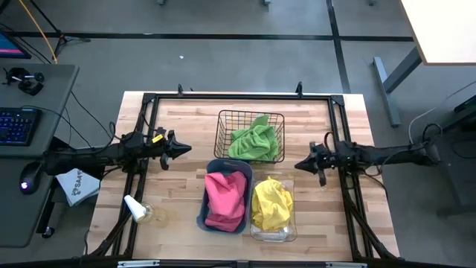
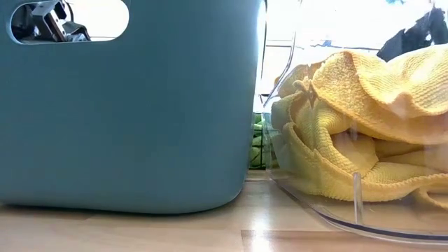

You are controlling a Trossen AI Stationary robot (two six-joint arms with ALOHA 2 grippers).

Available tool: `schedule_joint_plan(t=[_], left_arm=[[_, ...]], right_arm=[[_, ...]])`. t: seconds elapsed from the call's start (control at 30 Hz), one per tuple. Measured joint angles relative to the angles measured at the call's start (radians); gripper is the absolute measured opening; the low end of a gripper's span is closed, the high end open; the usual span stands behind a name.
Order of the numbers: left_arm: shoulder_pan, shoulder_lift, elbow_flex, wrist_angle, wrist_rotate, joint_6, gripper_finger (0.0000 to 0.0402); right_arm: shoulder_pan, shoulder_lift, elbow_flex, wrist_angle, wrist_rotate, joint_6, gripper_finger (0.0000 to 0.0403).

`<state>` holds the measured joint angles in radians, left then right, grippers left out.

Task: Sort microfiber towel by color & place in baskets
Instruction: Return to Home Position

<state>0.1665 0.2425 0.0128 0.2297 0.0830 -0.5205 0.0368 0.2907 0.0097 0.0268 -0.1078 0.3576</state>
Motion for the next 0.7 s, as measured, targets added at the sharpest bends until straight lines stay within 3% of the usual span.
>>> schedule_joint_plan(t=[0.27,0.43,0.7], left_arm=[[0.009,-0.148,0.0,-0.006,0.0,0.0,0.0],[0.028,-0.242,0.001,-0.004,0.0,0.0,0.0],[0.009,-0.239,0.001,0.022,-0.006,0.0,0.0]], right_arm=[[-0.018,-0.291,0.0,0.005,0.0,0.0,0.0],[-0.033,-0.291,0.0,0.088,-0.005,0.0,0.0],[-0.037,-0.291,0.0,0.065,-0.007,0.0,0.0]])
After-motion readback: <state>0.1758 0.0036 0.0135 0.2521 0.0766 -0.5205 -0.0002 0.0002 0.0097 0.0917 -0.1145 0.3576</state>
